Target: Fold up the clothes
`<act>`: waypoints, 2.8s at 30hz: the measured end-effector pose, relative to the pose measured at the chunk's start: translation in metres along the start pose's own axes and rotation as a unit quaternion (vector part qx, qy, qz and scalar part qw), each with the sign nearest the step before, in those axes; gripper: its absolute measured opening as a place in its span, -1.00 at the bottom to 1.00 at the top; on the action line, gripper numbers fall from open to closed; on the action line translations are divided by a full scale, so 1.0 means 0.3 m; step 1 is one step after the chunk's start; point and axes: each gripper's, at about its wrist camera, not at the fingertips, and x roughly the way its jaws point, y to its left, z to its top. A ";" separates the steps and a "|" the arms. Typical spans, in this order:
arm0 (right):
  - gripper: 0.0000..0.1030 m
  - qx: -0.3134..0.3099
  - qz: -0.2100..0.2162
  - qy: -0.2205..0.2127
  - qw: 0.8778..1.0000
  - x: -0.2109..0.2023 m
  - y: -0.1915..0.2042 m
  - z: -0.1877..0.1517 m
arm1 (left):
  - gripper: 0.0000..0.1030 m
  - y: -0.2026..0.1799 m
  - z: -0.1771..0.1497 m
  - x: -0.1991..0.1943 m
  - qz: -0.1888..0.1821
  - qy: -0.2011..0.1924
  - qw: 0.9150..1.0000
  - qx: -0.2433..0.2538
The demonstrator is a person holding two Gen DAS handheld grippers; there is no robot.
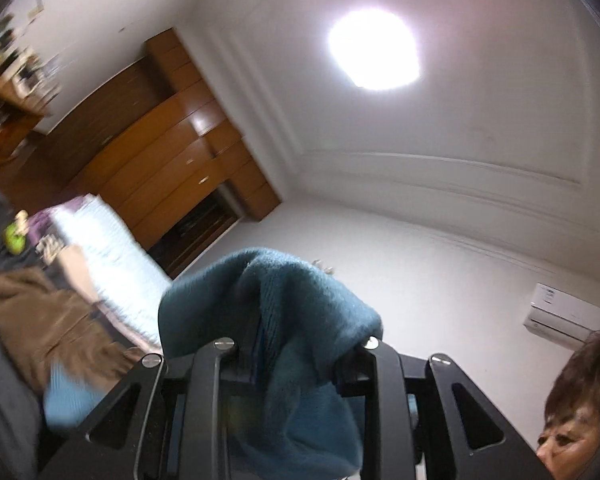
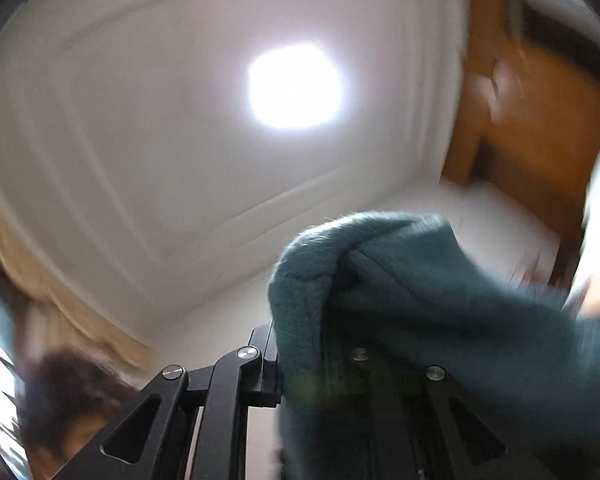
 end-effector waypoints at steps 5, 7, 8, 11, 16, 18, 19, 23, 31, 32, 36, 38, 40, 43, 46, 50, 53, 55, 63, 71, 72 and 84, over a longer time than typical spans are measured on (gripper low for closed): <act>-0.71 -0.293 -0.159 -0.121 0.935 -0.068 0.484 -0.064 | -0.45 -0.139 0.022 -0.031 -0.011 -0.059 0.997 0.044; -0.72 -0.368 -0.195 -0.153 0.896 -0.082 0.614 -0.116 | -0.45 -0.170 0.020 -0.034 -0.010 -0.072 0.996 0.057; -0.72 -0.397 -0.209 -0.164 0.879 -0.087 0.669 -0.138 | -0.45 -0.184 0.015 -0.030 -0.010 -0.075 0.995 0.064; -0.72 -0.431 -0.246 -0.167 0.852 -0.089 0.737 -0.153 | -0.45 -0.199 -0.003 -0.005 0.005 -0.074 0.994 0.081; -0.72 -0.417 -0.353 -0.140 0.826 -0.015 0.569 -0.118 | -0.45 -0.129 -0.031 0.049 0.072 -0.042 0.995 0.054; -0.72 -0.392 -0.411 -0.131 0.813 -0.017 0.464 -0.080 | -0.45 -0.063 -0.062 0.111 0.118 -0.009 0.992 0.050; -0.71 -0.376 -0.440 -0.124 0.806 -0.018 0.400 -0.057 | -0.45 -0.017 -0.087 0.156 0.143 0.017 0.988 0.050; -0.71 -0.307 -0.551 -0.065 0.773 -0.008 0.054 0.048 | -0.45 0.167 -0.186 0.337 0.240 0.121 0.962 0.048; -0.36 -0.126 -0.686 0.148 0.701 -0.253 -0.669 0.043 | -0.43 0.413 -0.311 0.490 0.352 0.222 0.908 0.045; -0.34 -0.108 -0.693 0.151 0.697 -0.295 -0.703 0.055 | -0.42 0.424 -0.315 0.491 0.357 0.223 0.906 0.046; 0.32 -0.107 -0.705 0.148 0.685 -0.446 -0.730 0.149 | -0.03 0.470 -0.328 0.498 0.378 0.225 0.896 0.053; 0.32 -0.114 -0.699 0.147 0.690 -0.418 -0.819 0.073 | 0.00 0.493 -0.335 0.502 0.389 0.226 0.892 0.056; 0.37 -0.121 -0.687 0.150 0.701 -0.351 -0.693 0.019 | 0.01 0.517 -0.342 0.505 0.399 0.227 0.887 0.059; 0.53 -0.132 -0.669 0.160 0.714 -0.274 -0.620 -0.020 | 0.02 0.551 -0.353 0.510 0.414 0.228 0.879 0.064; 0.54 -0.142 -0.654 0.174 0.722 -0.192 -0.610 -0.077 | 0.05 0.582 -0.329 0.536 0.422 0.236 0.872 0.072; 0.55 -0.166 -0.650 0.184 0.719 -0.131 -0.649 -0.175 | 0.09 0.639 -0.345 0.592 0.433 0.268 0.855 0.096; 0.55 -0.180 -0.654 0.200 0.707 -0.130 -0.685 -0.229 | 0.12 0.683 -0.356 0.591 0.433 0.278 0.855 0.070; 0.55 -0.177 -0.655 0.207 0.705 -0.132 -0.724 -0.254 | 0.12 0.699 -0.363 0.597 0.431 0.281 0.855 0.059; 0.55 -0.146 -0.674 0.217 0.691 -0.173 -0.840 -0.297 | 0.41 0.560 -0.509 0.881 0.345 0.359 0.856 0.140; 0.55 -0.170 -0.674 0.239 0.678 -0.158 -0.852 -0.330 | 0.45 0.520 -0.953 1.195 0.260 0.524 0.799 0.141; 0.55 -0.169 -0.674 0.239 0.678 -0.161 -0.851 -0.331 | 0.45 0.534 -0.974 1.208 0.265 0.531 0.794 0.134; 0.55 -0.170 -0.672 0.241 0.679 -0.169 -0.844 -0.329 | -0.61 0.721 -0.932 1.183 0.341 0.528 0.772 0.094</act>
